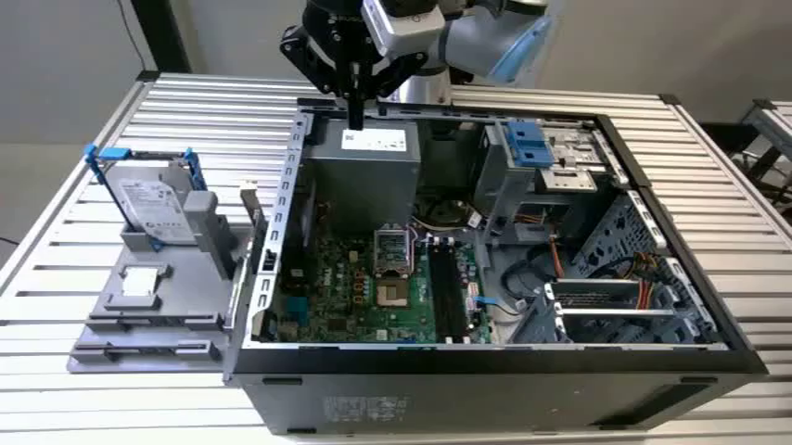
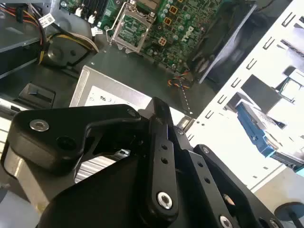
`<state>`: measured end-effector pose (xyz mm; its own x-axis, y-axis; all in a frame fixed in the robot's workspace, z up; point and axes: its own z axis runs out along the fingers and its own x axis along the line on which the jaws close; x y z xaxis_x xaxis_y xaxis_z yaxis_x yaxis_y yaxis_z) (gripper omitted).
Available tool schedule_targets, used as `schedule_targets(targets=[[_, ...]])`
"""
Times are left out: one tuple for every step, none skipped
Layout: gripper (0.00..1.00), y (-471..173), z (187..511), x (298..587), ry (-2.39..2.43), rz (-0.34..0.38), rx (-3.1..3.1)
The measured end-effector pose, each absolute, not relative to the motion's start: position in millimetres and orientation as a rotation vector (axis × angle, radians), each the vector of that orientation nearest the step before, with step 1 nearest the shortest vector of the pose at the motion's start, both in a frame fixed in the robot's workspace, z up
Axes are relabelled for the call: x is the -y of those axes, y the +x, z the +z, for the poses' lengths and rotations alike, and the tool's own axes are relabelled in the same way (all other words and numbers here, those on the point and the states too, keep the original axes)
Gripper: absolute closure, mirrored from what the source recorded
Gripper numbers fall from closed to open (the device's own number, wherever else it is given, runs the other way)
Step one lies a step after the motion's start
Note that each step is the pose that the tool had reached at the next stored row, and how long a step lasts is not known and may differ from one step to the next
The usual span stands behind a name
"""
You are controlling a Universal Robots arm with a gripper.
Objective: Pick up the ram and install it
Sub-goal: 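Reach for the ram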
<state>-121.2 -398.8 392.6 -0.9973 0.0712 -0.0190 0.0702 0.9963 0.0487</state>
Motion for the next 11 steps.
schedule_targets(targets=[[1.00, -121.2, 392.6, 398.8, 0.110, 0.075, -3.118], [1.00, -121.2, 392.6, 398.8, 0.110, 0.075, -3.118], [1.00, -121.2, 392.6, 398.8, 0.110, 0.075, -3.118], [1.00, -121.2, 392.6, 398.8, 0.110, 0.075, -3.118], [1.00, -121.2, 392.6, 398.8, 0.110, 0.075, -3.118], [1.00, -121.2, 392.6, 398.8, 0.110, 0.075, -3.118], [1.00, -121.2, 392.6, 398.8, 0.110, 0.075, -3.118], [1.00, -121.2, 392.6, 398.8, 0.110, 0.075, -3.118], [1.00, -121.2, 392.6, 398.8, 0.110, 0.075, -3.118], [1.00, -121.2, 392.6, 398.8, 0.110, 0.075, -3.118], [1.00, -121.2, 392.6, 398.8, 0.110, 0.075, -3.118]])
